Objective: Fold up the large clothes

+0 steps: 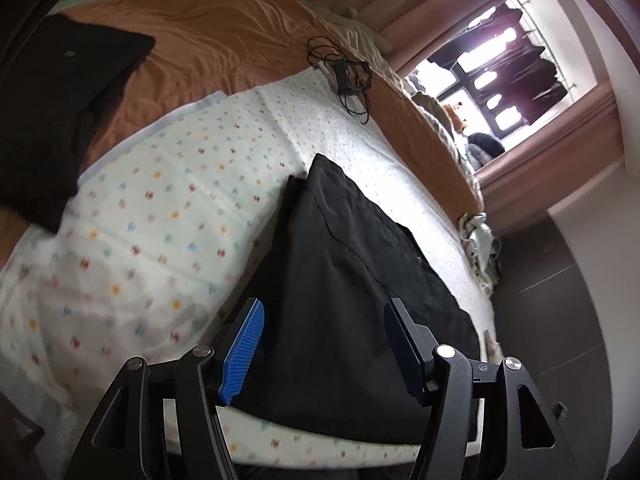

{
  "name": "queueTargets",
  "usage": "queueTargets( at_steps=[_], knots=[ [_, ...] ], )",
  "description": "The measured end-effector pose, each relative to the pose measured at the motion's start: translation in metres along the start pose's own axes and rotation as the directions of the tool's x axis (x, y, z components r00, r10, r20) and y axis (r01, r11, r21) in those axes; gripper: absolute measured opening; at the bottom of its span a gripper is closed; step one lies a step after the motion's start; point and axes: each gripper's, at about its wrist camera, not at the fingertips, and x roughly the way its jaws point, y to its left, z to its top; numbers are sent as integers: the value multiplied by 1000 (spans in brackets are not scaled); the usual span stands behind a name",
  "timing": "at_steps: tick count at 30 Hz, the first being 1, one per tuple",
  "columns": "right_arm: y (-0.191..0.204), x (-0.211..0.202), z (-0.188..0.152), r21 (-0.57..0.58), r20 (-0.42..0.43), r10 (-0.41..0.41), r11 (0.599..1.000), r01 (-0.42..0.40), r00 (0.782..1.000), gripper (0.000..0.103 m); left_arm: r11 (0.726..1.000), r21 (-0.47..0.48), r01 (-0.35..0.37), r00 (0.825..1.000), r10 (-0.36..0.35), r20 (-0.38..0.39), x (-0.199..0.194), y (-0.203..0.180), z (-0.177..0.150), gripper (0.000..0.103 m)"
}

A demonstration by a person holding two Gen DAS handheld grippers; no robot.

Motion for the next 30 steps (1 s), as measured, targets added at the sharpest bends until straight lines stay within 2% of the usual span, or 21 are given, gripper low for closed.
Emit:
queueTargets(
  at_steps=[4, 11, 14, 18, 21, 27, 30],
  knots=[
    [30, 1, -24, -60, -43, 21, 998, -24, 999, 69, 1000, -1, 13, 1000, -13, -15, -9, 8, -18, 64],
    [87, -9, -55, -194, -56, 43, 979, -54, 997, 70, 998, -42, 37, 999, -39, -37, -22, 31, -50, 63],
    [105, -9, -66, -264, -50, 17, 964, -29, 999, 72, 997, -56, 62, 997, -65, -50, -27, 36, -59, 64],
    [118, -2, -78, -293, -63, -4, 956, -15, 998, 72, 996, -56, 64, 996, -68, -58, -32, 42, -68, 63],
    [124, 8, -84, -320, -80, -50, 947, 22, 995, 72, 996, -61, 67, 995, -71, -63, -33, 46, -71, 63],
    [138, 26, -94, -353, -113, -67, 935, 23, 991, 70, 996, -70, 55, 995, -61, -77, -29, 53, -73, 63],
    [143, 38, -98, -360, -143, -72, 933, 16, 987, 66, 996, -69, 50, 994, -56, -93, -23, 53, -71, 63]
  ],
)
